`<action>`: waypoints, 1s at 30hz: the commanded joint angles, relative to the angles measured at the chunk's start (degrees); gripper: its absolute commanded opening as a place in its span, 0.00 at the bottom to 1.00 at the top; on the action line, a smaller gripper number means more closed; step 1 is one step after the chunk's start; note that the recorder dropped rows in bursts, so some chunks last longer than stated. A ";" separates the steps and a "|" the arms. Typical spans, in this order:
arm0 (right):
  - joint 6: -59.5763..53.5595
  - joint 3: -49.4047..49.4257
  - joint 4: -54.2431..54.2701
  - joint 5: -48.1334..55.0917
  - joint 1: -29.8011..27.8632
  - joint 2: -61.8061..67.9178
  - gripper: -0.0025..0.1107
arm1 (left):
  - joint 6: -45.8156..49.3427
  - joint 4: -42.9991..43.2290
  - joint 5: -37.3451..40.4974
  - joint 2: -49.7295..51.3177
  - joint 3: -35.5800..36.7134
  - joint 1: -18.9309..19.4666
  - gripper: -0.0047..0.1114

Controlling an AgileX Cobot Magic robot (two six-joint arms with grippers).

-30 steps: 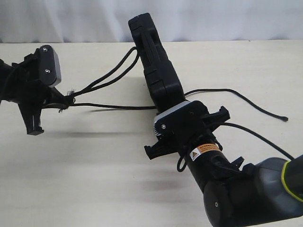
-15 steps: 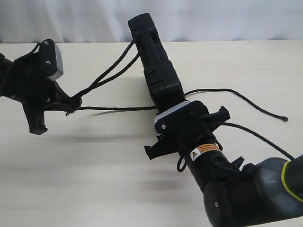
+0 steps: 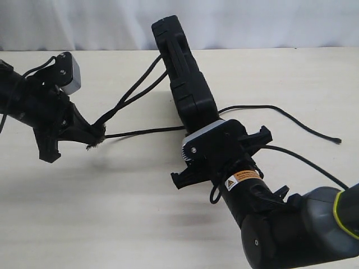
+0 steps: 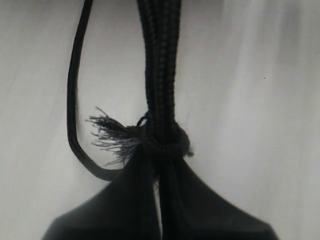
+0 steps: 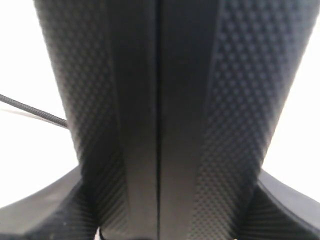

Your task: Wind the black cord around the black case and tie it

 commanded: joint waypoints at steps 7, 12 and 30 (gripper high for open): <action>0.91 0.31 -1.30 1.05 -0.22 -0.13 0.06 | -3.70 -0.67 4.22 1.25 -2.04 0.02 0.04; 0.91 0.31 -1.30 1.05 -0.22 -0.13 0.06 | -6.60 -0.77 5.31 3.17 -3.03 0.02 0.04; 0.77 0.31 -2.79 0.55 -0.22 -0.13 0.06 | -11.63 -0.42 16.02 7.73 -10.49 -5.75 0.04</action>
